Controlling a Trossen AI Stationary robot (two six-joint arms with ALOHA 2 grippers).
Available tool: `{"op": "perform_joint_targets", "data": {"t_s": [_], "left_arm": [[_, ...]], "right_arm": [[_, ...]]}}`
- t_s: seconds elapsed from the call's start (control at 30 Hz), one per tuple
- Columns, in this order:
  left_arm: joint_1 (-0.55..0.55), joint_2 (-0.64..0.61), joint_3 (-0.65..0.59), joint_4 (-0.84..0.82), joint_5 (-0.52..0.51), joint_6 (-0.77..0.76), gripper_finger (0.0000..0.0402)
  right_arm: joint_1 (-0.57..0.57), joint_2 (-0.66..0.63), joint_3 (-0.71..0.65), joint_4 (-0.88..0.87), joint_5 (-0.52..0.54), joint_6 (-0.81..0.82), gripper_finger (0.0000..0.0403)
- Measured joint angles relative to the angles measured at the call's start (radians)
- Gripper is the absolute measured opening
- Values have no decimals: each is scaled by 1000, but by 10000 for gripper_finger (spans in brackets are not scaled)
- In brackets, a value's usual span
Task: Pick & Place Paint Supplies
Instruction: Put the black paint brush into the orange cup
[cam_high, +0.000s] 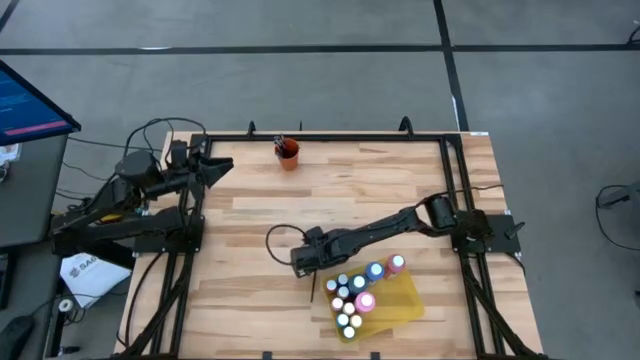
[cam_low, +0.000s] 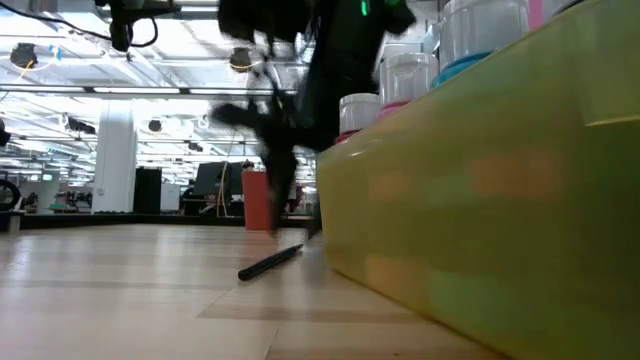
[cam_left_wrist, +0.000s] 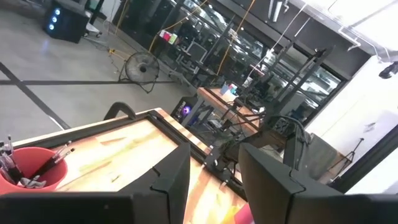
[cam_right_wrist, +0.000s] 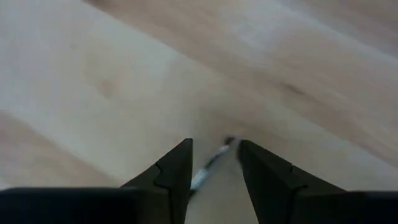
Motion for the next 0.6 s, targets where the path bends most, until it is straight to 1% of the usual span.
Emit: {"op": "perform_joint_targets", "data": {"t_s": [0.03, 0.1, 0.2, 0.27, 0.33, 0.4, 0.5, 0.6], "left_arm": [[0, 0, 0, -1, 0, 0, 131], [0, 0, 0, 0, 0, 0, 132], [0, -1, 0, 0, 7, 0, 132], [0, -1, 0, 0, 11, 0, 132], [0, -1, 0, 0, 12, 0, 132], [0, -1, 0, 0, 14, 0, 132], [0, -1, 0, 0, 14, 0, 132], [0, -1, 0, 0, 14, 0, 132]], "right_arm": [[-4, 4, -2, 0, -1, 0, 132], [-8, 21, 6, 55, -13, -3, 128], [-9, 26, 4, 69, -38, -3, 123], [-5, 36, 5, 68, -26, -4, 118], [-5, 34, 5, 55, -10, -6, 108], [-5, 34, 4, 49, -18, -10, 90], [-6, 33, 2, 61, -26, -81, 63], [-12, 27, 29, 36, -37, -183, 51]]}}
